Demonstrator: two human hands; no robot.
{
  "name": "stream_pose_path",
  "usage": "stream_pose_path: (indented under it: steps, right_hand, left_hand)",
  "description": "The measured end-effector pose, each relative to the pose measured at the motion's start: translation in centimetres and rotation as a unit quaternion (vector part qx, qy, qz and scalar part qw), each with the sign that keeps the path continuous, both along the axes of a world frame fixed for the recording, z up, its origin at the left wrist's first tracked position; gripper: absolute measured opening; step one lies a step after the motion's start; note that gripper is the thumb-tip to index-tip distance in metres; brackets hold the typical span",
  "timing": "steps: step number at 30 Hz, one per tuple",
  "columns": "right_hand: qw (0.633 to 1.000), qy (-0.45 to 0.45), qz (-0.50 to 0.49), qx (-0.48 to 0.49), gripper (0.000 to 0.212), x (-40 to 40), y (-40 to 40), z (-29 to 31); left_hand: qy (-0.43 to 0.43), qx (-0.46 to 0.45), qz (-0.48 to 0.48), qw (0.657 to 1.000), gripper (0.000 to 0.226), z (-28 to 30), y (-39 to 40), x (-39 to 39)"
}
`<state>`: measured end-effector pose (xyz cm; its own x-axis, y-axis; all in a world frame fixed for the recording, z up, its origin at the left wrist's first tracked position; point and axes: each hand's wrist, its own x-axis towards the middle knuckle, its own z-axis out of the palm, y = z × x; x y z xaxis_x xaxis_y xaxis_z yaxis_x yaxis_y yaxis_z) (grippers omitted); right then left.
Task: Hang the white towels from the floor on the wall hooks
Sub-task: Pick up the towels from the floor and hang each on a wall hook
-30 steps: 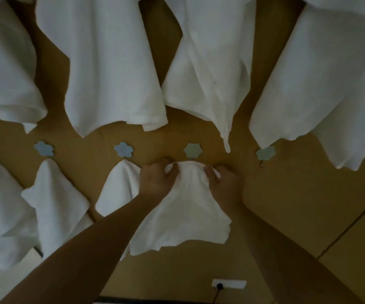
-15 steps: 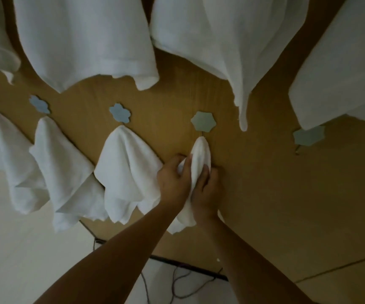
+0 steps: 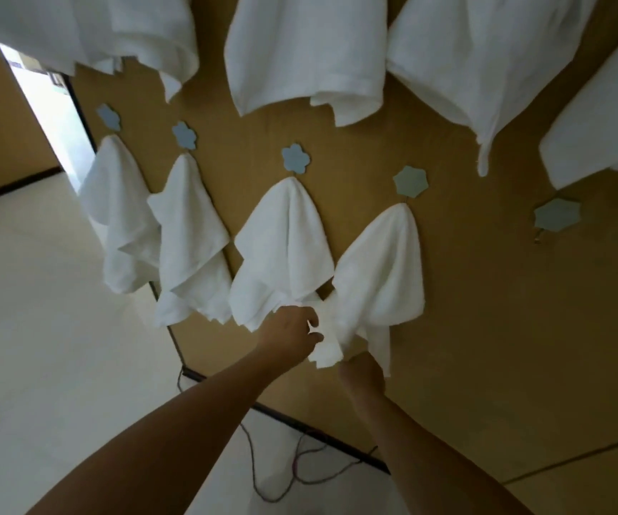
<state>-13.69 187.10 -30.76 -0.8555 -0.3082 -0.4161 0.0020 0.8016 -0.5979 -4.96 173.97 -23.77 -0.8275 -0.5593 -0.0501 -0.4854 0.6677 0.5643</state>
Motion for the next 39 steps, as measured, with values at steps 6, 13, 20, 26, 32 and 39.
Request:
stream_pose_path:
  steps: [6,13,20,26,32,39]
  right_hand:
    - [0.982,0.046,0.184,0.01,0.013,12.1,-4.2,1.4]
    - [0.929,0.093,0.352,-0.061,0.016,29.6,-11.1,3.0]
    - [0.848,0.099,0.519,-0.053,0.038,48.4,-17.7,3.1]
    - [0.737,0.099,0.665,-0.074,0.035,64.4,-22.5,2.8]
    - [0.597,0.053,0.795,-0.086,0.041,83.0,-24.2,1.9]
    - [0.428,0.017,0.899,-0.092,0.043,103.8,-24.0,1.8]
  left_hand:
    - [0.016,0.001,0.068,0.998,0.038,-0.6,-2.8,13.7]
    - [-0.015,-0.032,0.195,0.98,0.037,-0.6,-6.7,34.4]
    - [-0.044,-0.024,0.384,0.922,0.037,-0.9,-8.4,57.5]
    - [-0.048,-0.004,0.551,0.833,0.041,-1.8,-6.0,75.5]
    - [-0.063,0.021,0.699,0.712,0.042,-2.5,-0.2,91.4]
    - [-0.079,0.044,0.823,0.561,0.044,-1.9,5.5,106.3]
